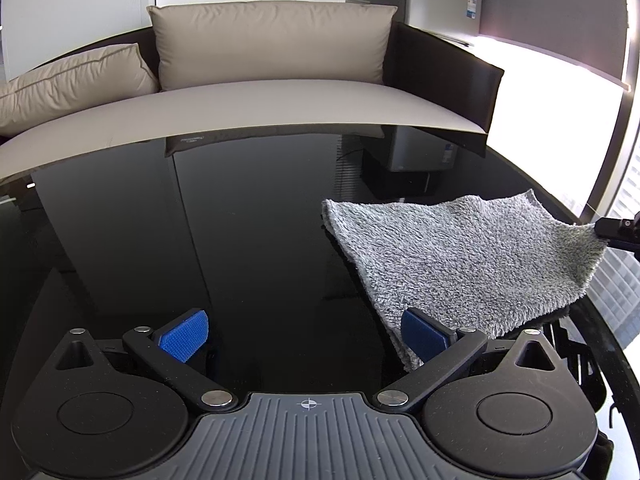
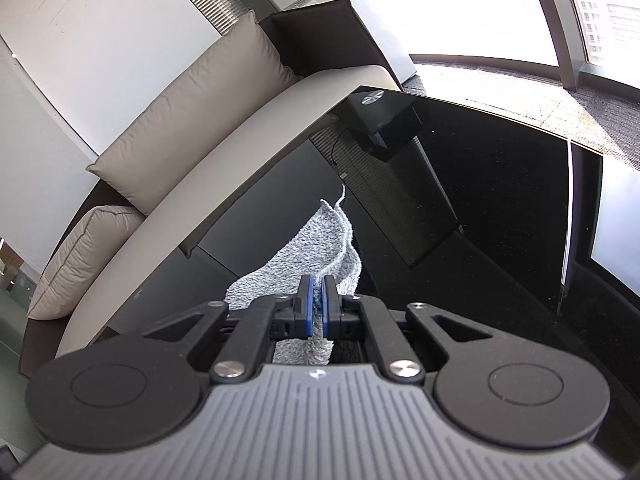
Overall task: Fold towel
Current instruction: 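Lift the gripped towel edge with the right gripper and fold it over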
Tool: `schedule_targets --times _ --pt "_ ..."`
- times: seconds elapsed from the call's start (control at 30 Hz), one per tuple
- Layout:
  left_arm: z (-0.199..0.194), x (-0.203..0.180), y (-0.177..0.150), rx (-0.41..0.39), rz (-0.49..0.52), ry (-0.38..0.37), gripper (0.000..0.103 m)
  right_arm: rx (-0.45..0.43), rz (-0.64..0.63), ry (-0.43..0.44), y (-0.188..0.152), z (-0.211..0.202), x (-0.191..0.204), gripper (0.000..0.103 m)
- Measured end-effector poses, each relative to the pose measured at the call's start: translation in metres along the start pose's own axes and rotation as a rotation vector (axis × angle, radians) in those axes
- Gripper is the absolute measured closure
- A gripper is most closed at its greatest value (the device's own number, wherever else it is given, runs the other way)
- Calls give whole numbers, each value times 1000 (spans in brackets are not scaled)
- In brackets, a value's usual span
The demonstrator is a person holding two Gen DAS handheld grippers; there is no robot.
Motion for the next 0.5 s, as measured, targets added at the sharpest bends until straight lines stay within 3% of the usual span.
schedule_targets --times 0.3,0.5 --pt "-6 9 -3 5 -13 -2 1 -13 2 50 -2 16 33 99" --pt "-6 16 -3 9 -25 -1 1 31 -51 141 -19 27 66 99"
Point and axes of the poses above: each gripper's, at about its wrist camera, not at the fingertips, and z roughly the way its jaws point, x to its left, y to its top, the point moved 8 cm from there along z, roughly the way its jaws point, and after that the axes turned 10 degrees about z, right-handed, at the moved point
